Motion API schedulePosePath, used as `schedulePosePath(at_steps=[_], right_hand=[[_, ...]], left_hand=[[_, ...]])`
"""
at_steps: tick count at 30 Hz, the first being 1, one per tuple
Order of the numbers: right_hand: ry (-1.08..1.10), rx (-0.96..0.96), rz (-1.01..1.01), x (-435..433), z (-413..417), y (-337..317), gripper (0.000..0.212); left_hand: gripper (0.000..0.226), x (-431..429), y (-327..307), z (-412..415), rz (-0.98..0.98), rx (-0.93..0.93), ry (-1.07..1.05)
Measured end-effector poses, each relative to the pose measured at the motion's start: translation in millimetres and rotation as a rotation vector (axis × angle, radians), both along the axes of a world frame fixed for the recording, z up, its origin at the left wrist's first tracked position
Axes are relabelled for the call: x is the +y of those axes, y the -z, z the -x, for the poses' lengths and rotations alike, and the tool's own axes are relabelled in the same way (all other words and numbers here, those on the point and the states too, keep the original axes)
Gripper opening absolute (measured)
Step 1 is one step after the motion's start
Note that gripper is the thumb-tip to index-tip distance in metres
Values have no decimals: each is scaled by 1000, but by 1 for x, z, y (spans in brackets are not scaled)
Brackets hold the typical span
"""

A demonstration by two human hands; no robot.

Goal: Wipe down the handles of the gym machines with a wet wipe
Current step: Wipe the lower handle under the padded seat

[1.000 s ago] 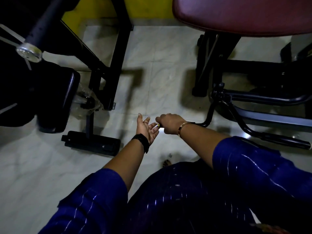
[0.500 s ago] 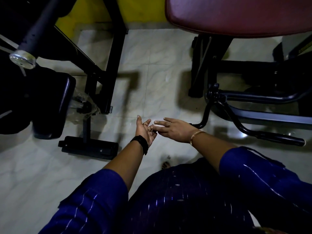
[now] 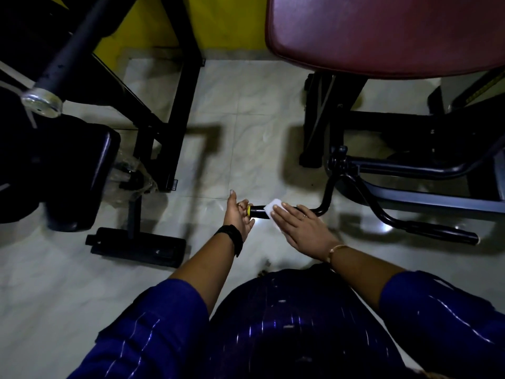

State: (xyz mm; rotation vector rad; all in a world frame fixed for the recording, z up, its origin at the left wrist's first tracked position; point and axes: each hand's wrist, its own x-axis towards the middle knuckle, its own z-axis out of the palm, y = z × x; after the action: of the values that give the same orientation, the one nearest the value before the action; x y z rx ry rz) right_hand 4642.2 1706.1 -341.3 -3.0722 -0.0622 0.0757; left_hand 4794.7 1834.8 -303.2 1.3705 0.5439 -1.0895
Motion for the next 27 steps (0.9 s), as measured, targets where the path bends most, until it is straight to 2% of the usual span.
schedulePosePath(at_steps=[5, 8, 11, 16, 19, 22, 24, 27], right_hand=[[128, 25, -164, 33, -61, -21, 49], [193, 196, -398, 37, -89, -34, 36], [258, 385, -509, 25, -100, -32, 36], [309, 462, -633, -15, -78, -21, 36], [391, 398, -662, -38, -47, -17, 39], [479, 200, -609, -42, -12, -10, 40], [488, 25, -461, -29, 4, -4, 41], [469, -135, -264, -4, 1, 1, 43]], left_hand=[[72, -2, -7, 4, 44, 11, 51], [66, 0, -6, 4, 57, -1, 63], [58, 8, -6, 7, -91, -215, 323], [54, 20, -5, 12, -165, -575, 704], [62, 24, -1, 8, -322, -904, 1133], [77, 28, 3, 4, -503, -1199, 1488], [82, 30, 7, 2, -601, -1311, 1634], [81, 32, 10, 4, -666, -1380, 1678]])
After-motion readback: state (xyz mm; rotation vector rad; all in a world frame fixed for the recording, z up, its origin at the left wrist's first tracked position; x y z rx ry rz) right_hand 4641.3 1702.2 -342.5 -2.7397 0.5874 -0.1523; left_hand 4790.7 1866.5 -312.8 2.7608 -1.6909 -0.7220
